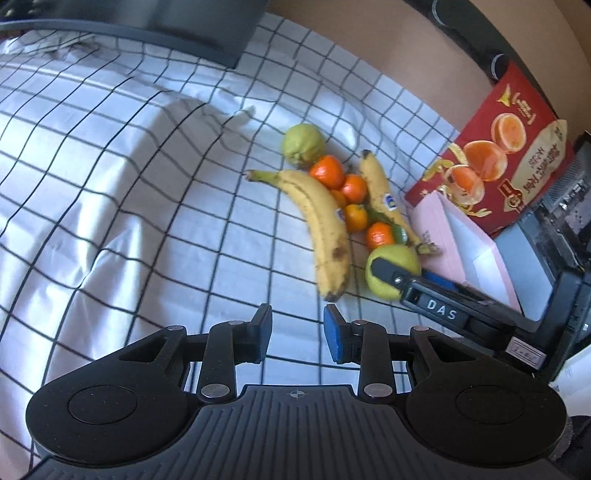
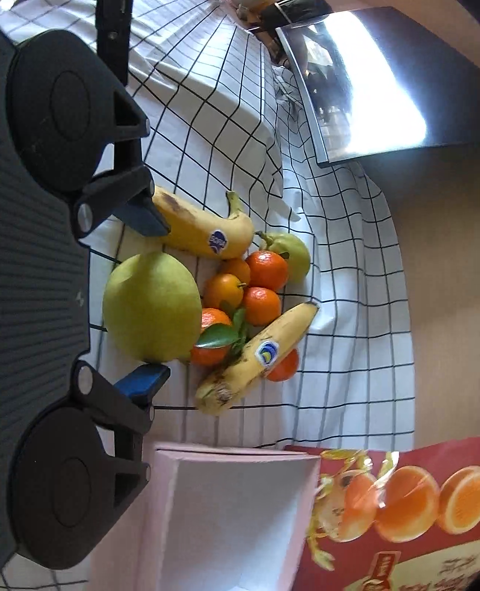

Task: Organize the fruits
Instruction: 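Move the right gripper to the large green pear and close on it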

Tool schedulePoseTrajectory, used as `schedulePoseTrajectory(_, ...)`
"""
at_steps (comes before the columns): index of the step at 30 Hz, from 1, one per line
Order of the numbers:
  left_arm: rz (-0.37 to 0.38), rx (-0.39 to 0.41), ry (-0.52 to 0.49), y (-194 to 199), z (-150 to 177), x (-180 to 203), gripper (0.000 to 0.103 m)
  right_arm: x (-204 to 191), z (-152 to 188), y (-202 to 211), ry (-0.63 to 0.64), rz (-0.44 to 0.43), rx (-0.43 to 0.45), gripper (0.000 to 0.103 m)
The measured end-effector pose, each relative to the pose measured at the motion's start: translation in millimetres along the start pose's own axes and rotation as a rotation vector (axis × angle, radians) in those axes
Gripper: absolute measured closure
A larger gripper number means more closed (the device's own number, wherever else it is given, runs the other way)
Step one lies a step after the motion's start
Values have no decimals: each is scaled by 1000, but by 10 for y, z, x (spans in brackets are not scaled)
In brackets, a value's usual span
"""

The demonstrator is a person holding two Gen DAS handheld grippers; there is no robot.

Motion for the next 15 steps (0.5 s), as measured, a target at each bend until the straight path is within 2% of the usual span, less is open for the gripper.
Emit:
schedulePoseTrajectory(2,-1,-3,3,-12,-9,-17,69,-70,-26,19,45,-4,22,38)
schedulePoseTrajectory(4,0,-3,-4,-28,-29,-6,69,-154,-37,75,93,-16,37,39)
schedulePoseTrajectory(6,4,-2,-10,-46,-55,20,69,-237,-43,170,125,-66,46,38)
schedulePoseTrajectory(9,9,-3,-25,-68,-76,85,69,-227,-34,244,86,-119,46,38)
schedulePoseTrajectory(12,36,-12,-79,-111,-115,233,69,-155,-26,211,41,-93,29,38)
schedulePoseTrajectory(15,97,-13,-162,-204,-253,477,69,-126,16,221,42,-90,11,38)
Point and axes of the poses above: each gripper's, at about its wrist camera, not at the fingertips, and y roughly against the way its jaws point, x to its right, z to its underside, the point moved 7 cm from there along -y, roughly the way its jaws point, and after that the axes turned 4 degrees about z, right-handed, at the moved point
